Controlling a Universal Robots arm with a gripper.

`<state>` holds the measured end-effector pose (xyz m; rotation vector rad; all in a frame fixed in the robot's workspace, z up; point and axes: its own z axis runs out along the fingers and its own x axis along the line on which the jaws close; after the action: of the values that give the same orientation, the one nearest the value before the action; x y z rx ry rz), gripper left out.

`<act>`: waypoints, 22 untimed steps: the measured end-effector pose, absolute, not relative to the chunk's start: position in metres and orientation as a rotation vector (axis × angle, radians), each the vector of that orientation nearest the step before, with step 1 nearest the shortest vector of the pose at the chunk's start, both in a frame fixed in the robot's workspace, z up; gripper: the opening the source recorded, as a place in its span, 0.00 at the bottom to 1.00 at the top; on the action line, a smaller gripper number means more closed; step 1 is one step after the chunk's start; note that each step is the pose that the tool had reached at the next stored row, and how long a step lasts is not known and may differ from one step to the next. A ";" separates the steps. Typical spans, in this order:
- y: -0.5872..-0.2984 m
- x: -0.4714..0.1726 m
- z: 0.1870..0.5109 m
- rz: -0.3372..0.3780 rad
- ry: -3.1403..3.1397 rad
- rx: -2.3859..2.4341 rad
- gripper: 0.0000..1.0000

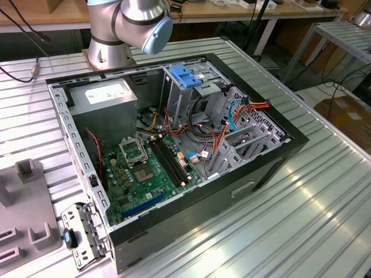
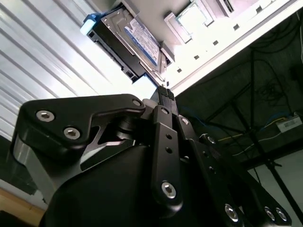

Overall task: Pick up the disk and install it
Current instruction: 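Pick up the disk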

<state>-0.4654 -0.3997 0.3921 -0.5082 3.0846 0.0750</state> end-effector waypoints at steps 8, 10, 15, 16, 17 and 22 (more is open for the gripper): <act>-0.400 -0.465 0.392 0.076 3.056 -0.670 0.11; -0.400 -0.465 0.392 0.076 3.048 -0.708 0.11; -0.400 -0.465 0.392 0.077 3.029 -0.793 0.11; -0.400 -0.465 0.392 0.077 3.022 -0.821 0.11; -0.400 -0.465 0.392 0.077 3.017 -0.838 0.11; -0.400 -0.465 0.392 0.078 2.996 -0.916 0.11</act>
<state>-0.4654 -0.3997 0.3921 -0.9159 2.9958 0.0775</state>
